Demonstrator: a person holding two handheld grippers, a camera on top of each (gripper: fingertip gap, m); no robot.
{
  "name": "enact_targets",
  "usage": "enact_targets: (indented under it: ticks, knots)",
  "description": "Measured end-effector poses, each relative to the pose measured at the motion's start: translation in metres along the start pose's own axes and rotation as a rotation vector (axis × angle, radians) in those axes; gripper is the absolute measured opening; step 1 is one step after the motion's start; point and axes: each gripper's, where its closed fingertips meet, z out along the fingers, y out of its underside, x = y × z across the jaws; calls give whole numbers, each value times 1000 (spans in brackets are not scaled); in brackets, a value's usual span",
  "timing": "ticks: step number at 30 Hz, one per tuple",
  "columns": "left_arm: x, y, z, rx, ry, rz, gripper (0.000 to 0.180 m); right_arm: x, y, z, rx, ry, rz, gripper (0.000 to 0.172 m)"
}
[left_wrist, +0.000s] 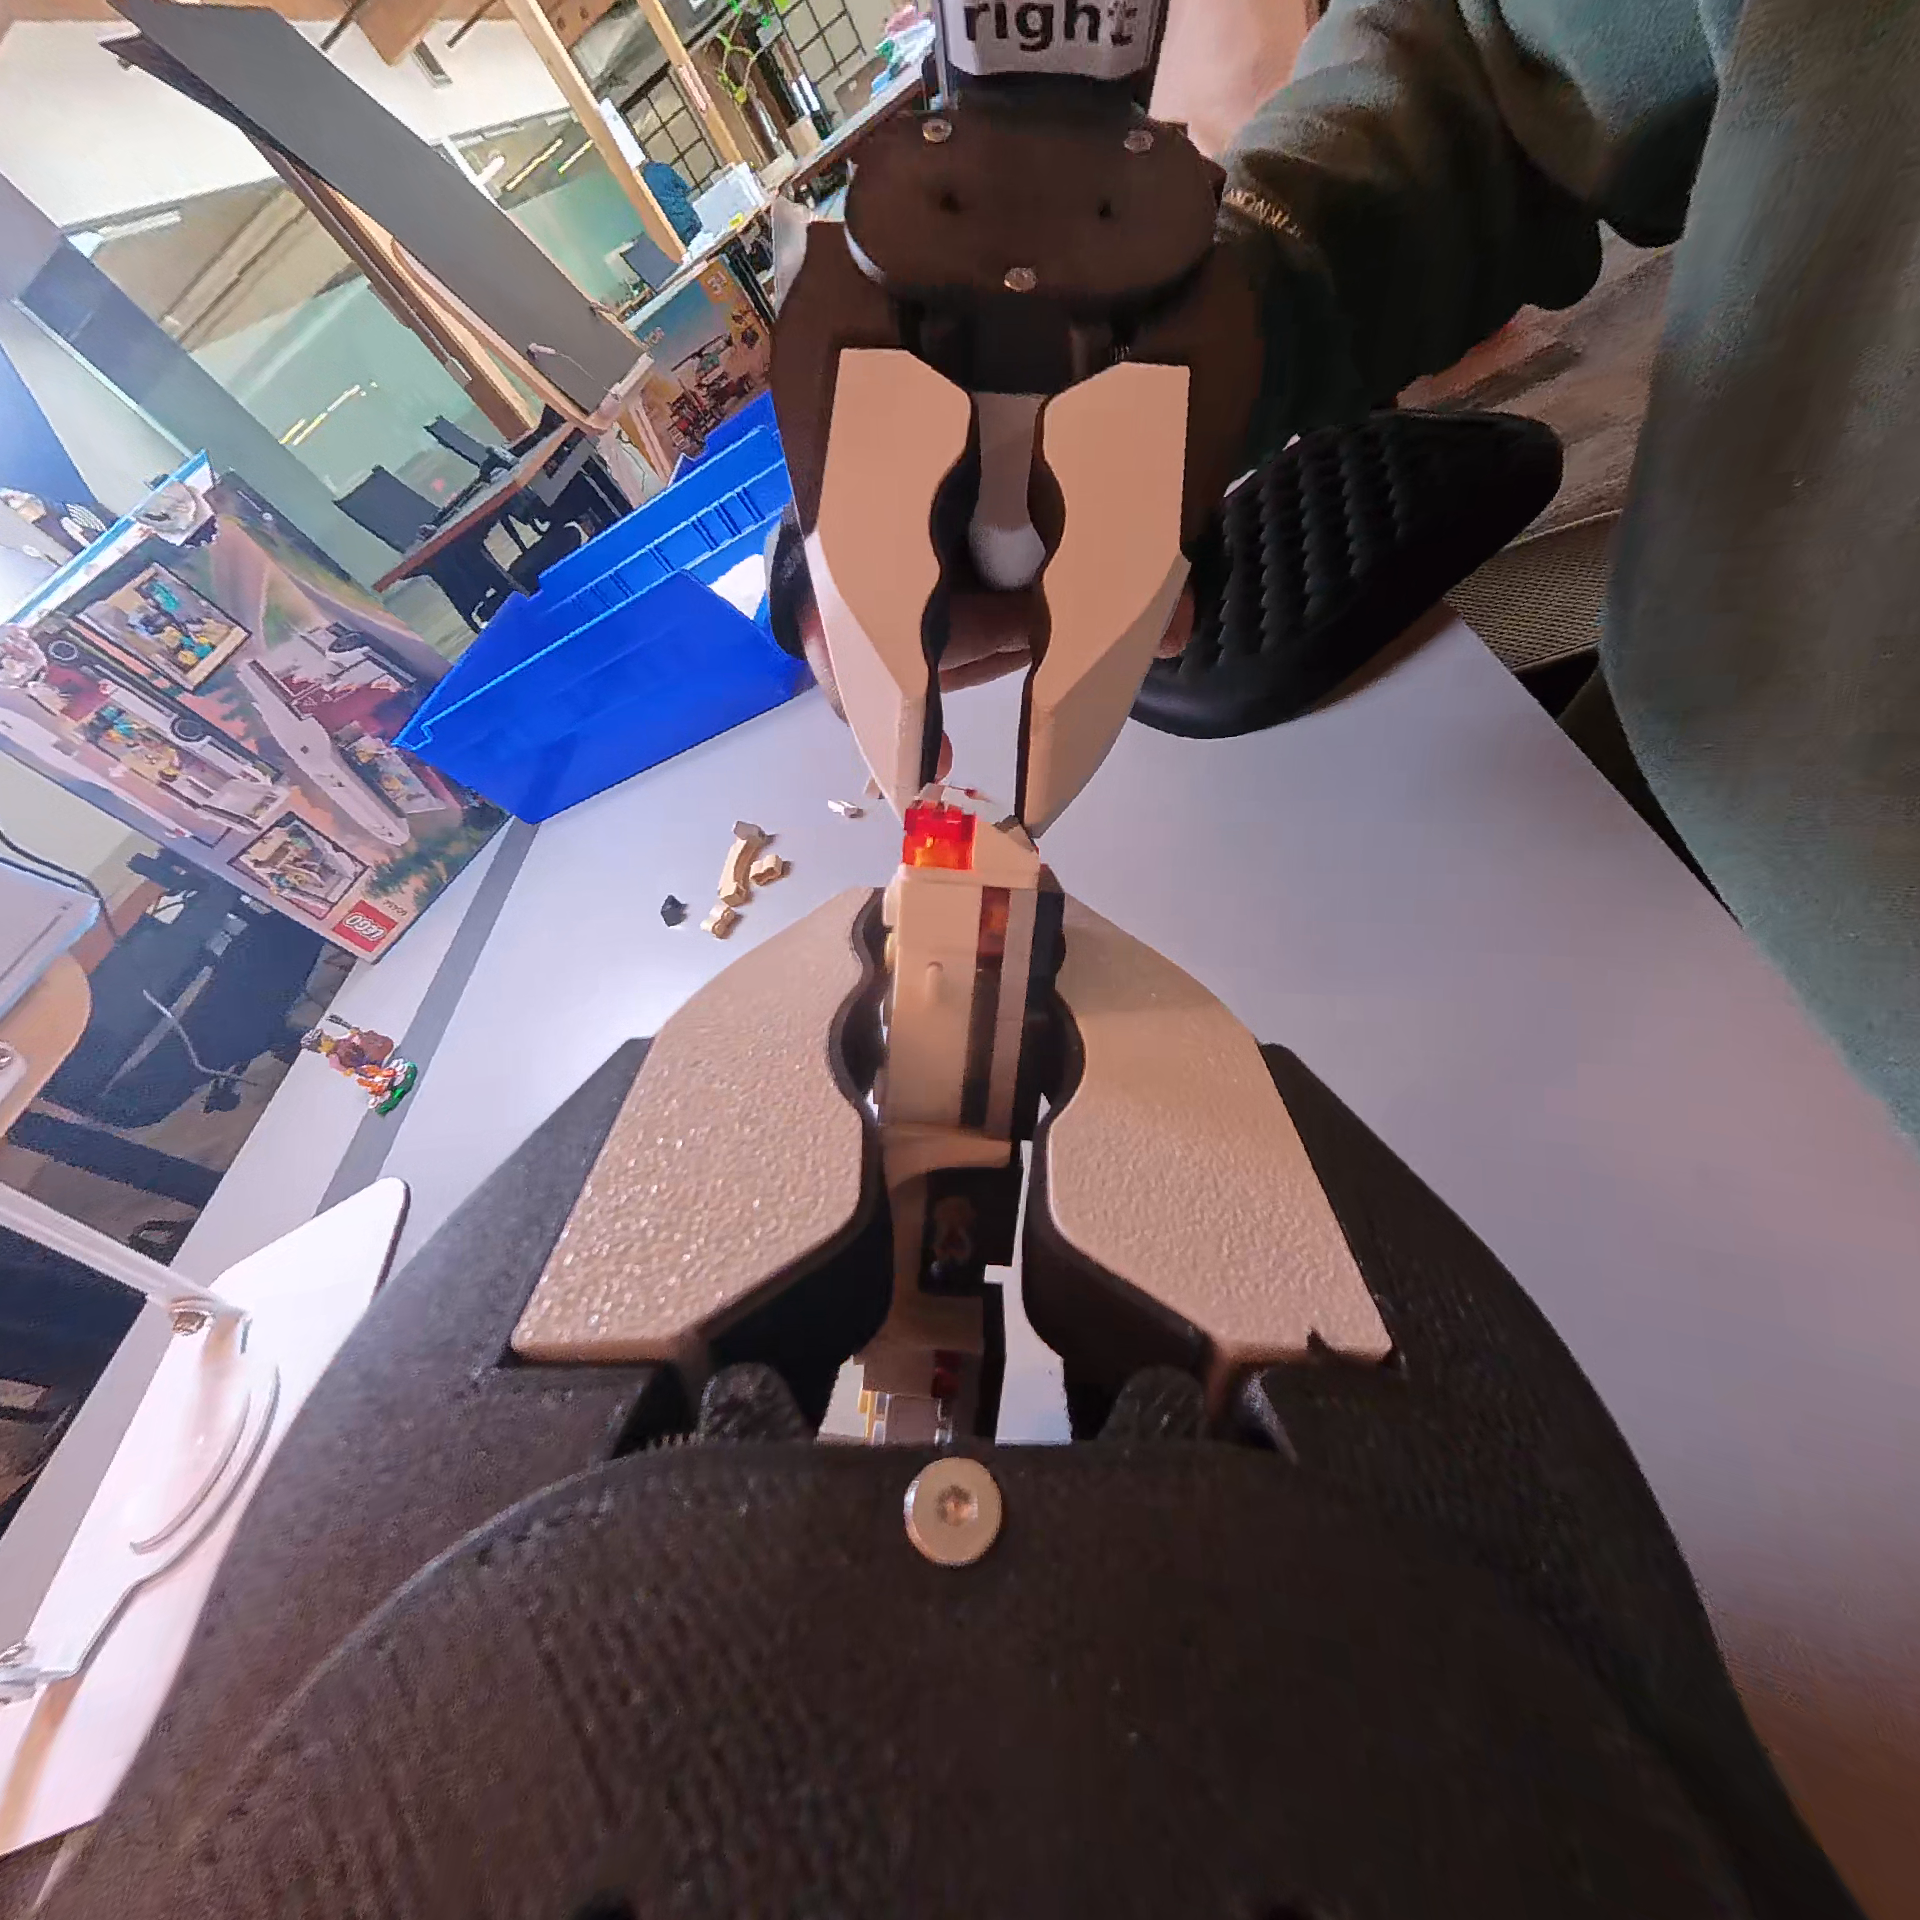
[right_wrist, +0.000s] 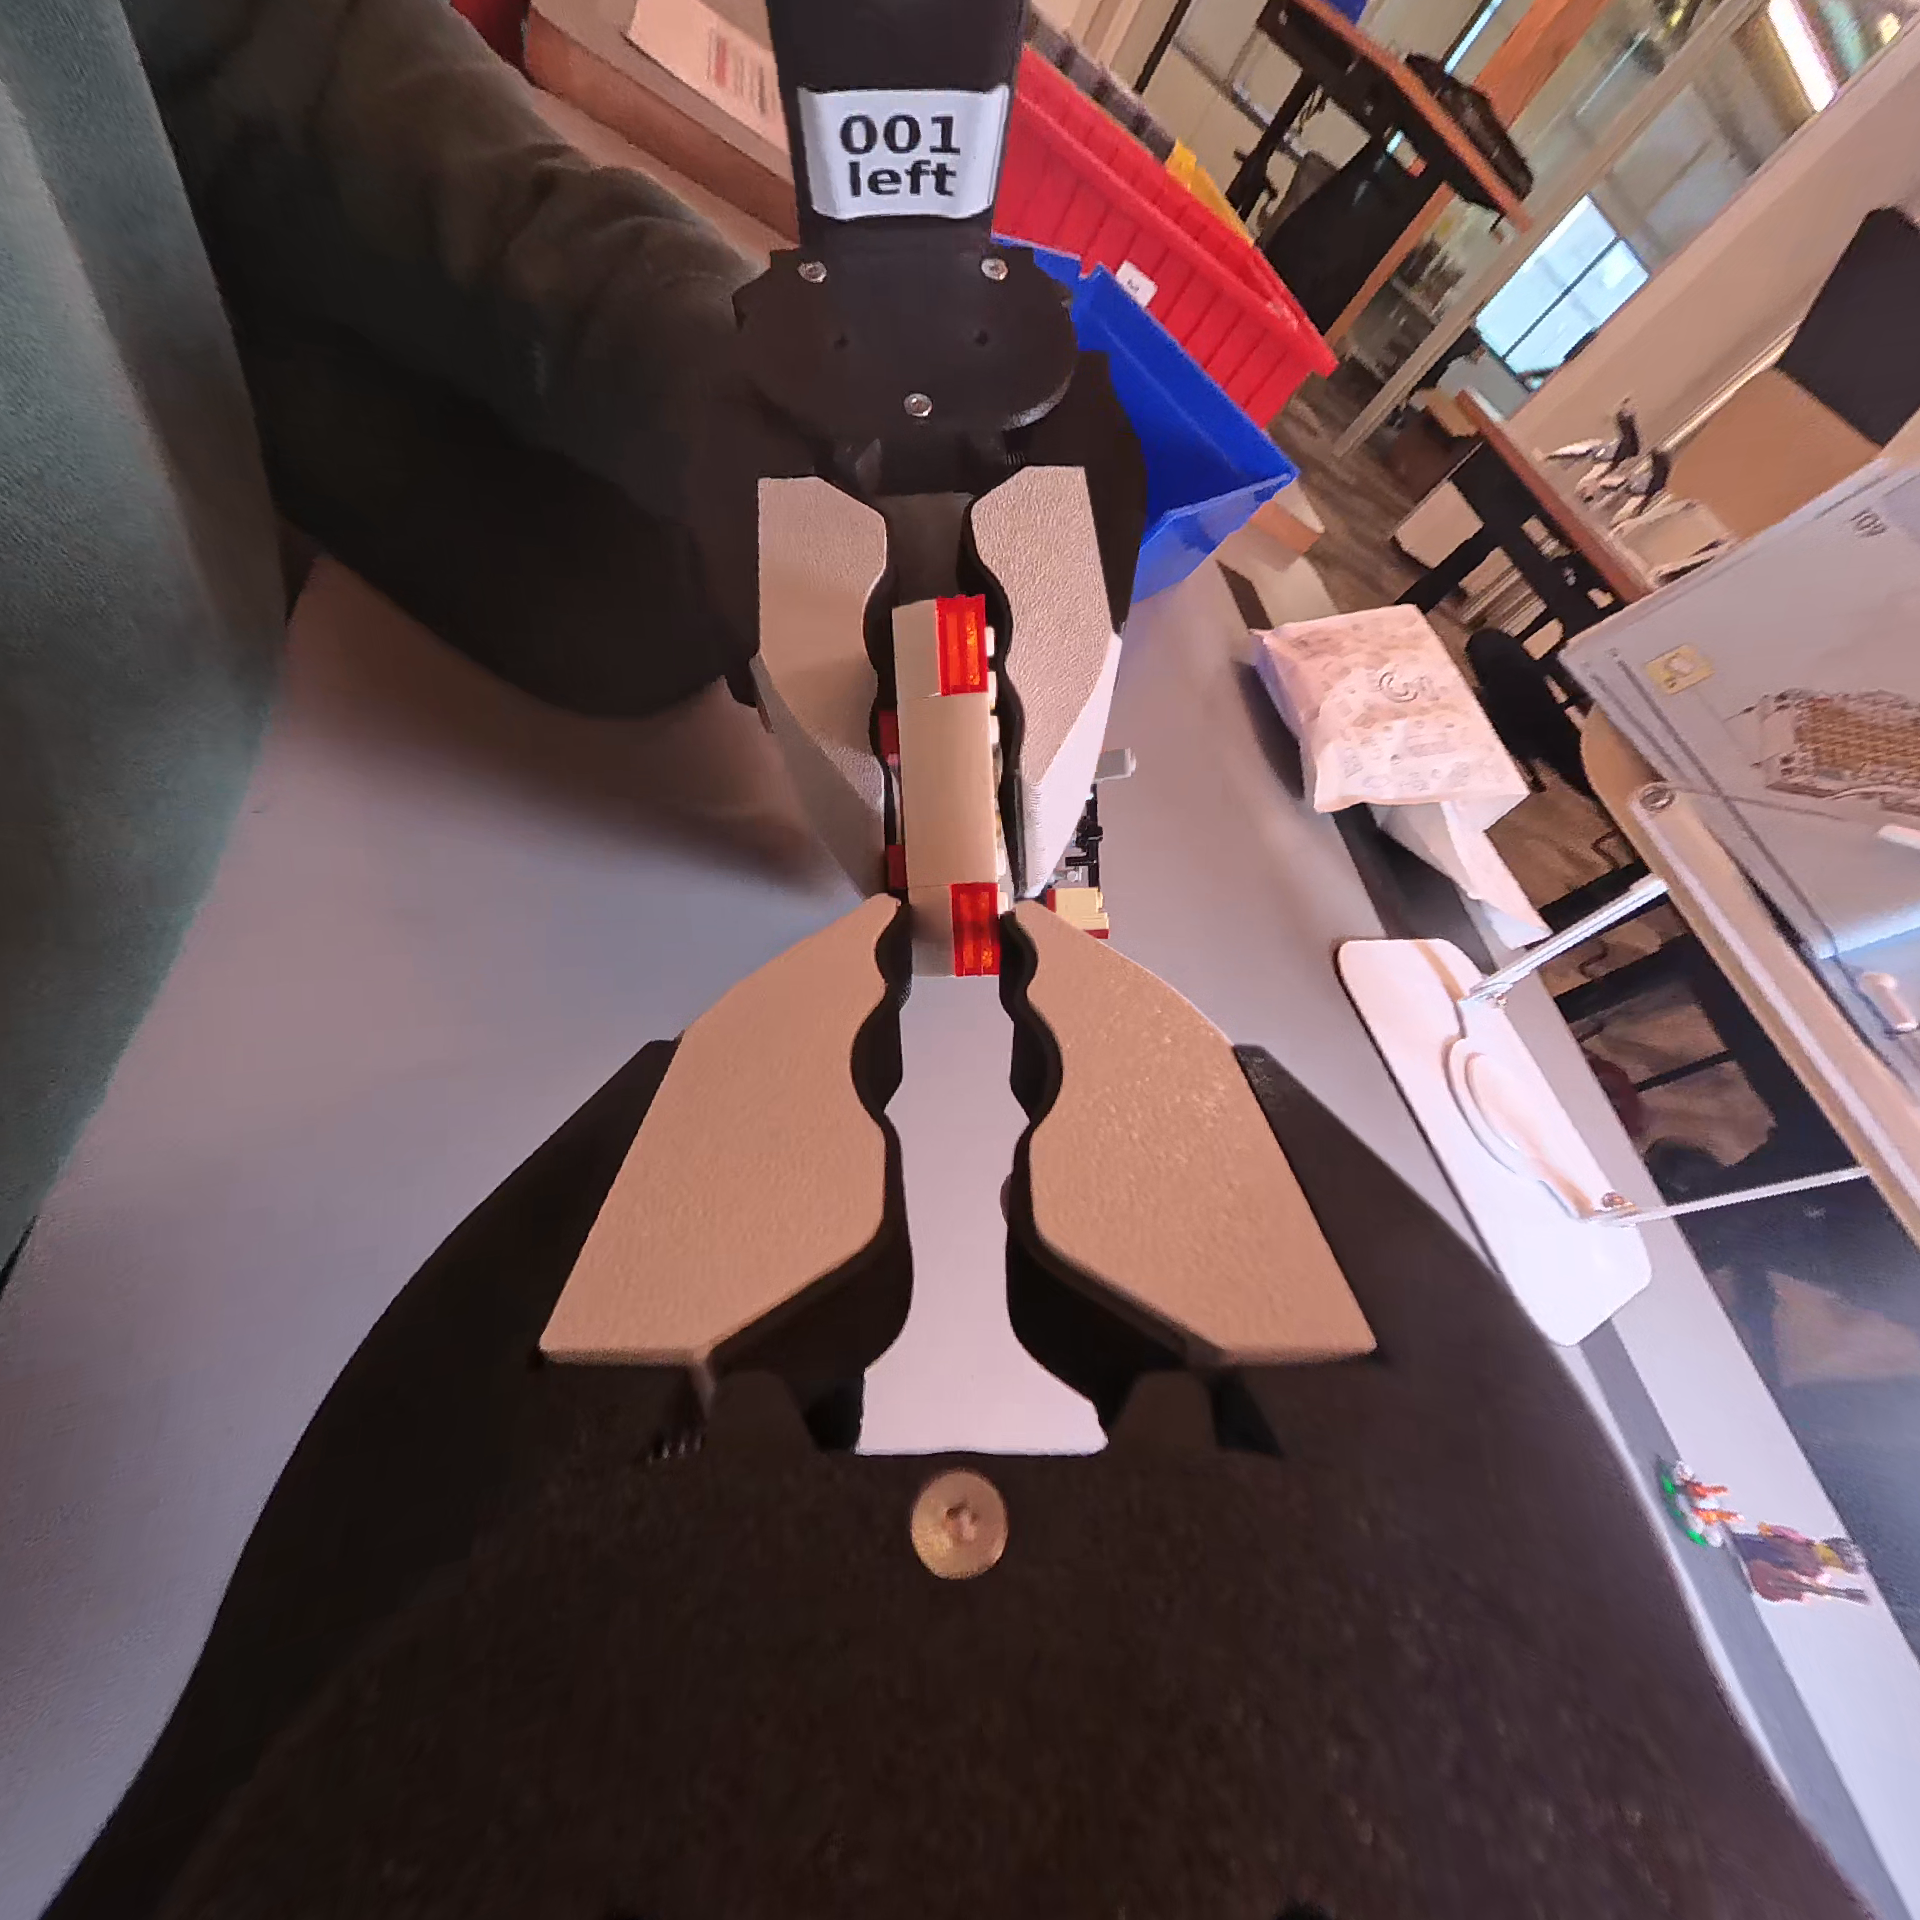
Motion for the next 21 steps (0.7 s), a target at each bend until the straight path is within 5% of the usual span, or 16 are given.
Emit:
enact_targets:
  ticks: [21]
  knots:
    - [-9,-6,-11,68,-3,-68,25,9,-9,-3,87,20,60,16]
